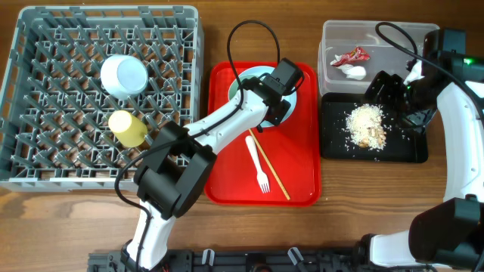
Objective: Sort waste into correct bins and load items into the dishwasher rack
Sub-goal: 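Move left gripper to the tray and grasp the green bowl rim, then carry the green bowl with left gripper and place it in the rack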
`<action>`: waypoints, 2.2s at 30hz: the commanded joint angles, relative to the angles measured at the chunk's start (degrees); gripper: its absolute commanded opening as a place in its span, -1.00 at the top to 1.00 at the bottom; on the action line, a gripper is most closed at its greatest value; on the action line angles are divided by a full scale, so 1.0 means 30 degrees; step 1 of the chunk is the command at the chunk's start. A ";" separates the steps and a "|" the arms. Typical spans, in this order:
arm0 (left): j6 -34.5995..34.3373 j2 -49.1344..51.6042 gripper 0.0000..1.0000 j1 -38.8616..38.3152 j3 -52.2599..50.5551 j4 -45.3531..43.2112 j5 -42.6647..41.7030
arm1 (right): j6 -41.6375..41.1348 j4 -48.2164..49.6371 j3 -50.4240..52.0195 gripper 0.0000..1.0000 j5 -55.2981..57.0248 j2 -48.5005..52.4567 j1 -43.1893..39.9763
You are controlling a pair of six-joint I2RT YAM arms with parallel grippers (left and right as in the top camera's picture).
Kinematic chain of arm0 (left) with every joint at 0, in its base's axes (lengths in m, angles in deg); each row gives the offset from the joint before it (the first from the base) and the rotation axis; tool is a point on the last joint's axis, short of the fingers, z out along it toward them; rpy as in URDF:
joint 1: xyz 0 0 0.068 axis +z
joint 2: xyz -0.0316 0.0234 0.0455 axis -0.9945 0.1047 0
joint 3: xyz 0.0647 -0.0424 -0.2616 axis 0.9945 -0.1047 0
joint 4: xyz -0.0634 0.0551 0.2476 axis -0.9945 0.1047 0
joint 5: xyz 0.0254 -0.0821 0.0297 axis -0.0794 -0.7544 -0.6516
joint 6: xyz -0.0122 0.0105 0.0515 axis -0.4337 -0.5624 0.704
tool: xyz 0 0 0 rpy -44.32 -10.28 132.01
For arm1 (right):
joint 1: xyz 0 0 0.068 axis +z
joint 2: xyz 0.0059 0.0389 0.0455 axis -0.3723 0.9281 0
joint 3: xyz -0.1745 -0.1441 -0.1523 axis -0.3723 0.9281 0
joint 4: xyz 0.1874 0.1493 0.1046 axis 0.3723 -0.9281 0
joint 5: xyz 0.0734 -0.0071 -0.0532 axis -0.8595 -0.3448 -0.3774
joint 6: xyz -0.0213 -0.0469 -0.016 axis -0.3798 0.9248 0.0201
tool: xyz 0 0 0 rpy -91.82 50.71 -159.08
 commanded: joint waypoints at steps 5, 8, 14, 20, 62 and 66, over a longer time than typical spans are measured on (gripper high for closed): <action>-0.0066 -0.2353 0.92 0.0095 0.0226 0.0430 -0.0291 | -0.0080 -0.0117 0.0022 -1.00 0.0255 0.0197 -0.0022; -0.0058 -0.3949 0.92 0.0335 0.0226 0.0423 -0.1333 | -0.0051 -0.0124 0.0022 -1.00 0.0262 0.0197 -0.0022; -0.0051 -0.7264 0.92 0.2514 0.0226 0.0444 -0.4583 | 0.0007 -0.0117 0.0022 -1.00 0.0262 0.0197 -0.0022; -0.0058 -0.8699 0.92 0.7446 0.0226 0.0240 -1.1402 | 0.0270 -0.0117 0.0022 -0.99 0.0262 0.0197 -0.0022; -0.2171 -0.0189 0.92 1.7981 0.0226 -0.7919 -2.7940 | 0.0211 -0.0240 0.0022 -0.99 0.0262 0.0197 -0.0022; -0.2900 0.0146 0.92 1.8331 0.0226 -0.8772 -2.7919 | 0.0204 -0.0262 0.0022 -0.99 0.0255 0.0197 -0.0022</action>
